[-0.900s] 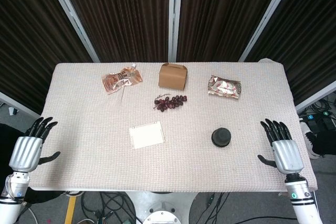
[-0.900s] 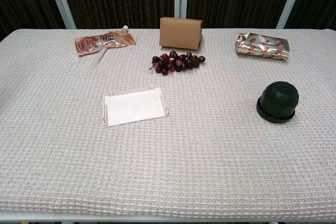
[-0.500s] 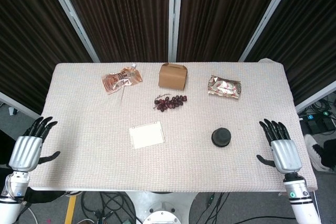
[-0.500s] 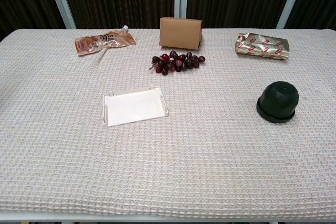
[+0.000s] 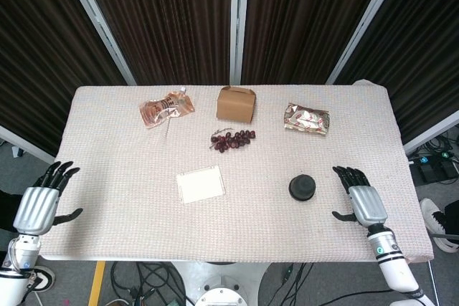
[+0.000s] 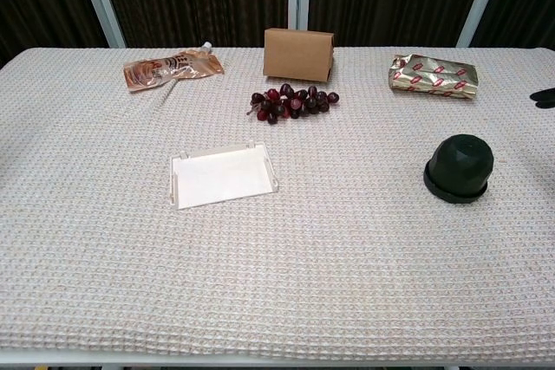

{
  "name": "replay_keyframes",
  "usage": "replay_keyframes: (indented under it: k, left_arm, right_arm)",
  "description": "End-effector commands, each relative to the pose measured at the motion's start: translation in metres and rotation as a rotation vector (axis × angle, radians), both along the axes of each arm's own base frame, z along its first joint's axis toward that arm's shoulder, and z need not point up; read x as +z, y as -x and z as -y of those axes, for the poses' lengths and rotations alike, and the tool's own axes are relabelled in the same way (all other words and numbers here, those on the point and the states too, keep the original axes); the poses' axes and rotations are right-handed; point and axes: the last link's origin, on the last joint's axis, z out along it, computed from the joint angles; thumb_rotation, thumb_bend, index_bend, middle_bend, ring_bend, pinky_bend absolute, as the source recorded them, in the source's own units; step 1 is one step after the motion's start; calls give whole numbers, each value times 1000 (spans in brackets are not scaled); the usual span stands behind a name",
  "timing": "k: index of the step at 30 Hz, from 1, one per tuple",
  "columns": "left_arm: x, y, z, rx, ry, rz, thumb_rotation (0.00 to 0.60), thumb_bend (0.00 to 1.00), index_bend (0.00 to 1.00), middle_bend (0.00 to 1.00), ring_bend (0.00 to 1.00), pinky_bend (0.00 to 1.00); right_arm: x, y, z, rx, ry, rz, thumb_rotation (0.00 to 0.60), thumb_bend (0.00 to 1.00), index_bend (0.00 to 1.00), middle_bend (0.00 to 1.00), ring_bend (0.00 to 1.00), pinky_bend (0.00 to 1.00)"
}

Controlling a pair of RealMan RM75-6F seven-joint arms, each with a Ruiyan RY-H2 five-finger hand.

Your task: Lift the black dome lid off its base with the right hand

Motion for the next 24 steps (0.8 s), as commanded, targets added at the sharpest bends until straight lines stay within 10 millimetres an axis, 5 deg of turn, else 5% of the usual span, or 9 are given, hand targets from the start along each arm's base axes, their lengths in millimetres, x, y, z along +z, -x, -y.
replay_keyframes:
  k: [1, 24]
  left_arm:
    - [1, 1, 0, 3, -1, -1, 600, 23, 166, 107, 76, 305]
    - [4, 6, 2, 16, -7, -3, 600, 23, 166, 107, 76, 304]
  right_arm:
    - [-16, -2, 14, 7, -26, -8, 600, 19, 0, 72, 0, 0]
    - [-59, -20, 47, 10, -106, 20, 600, 19, 0, 133, 0, 0]
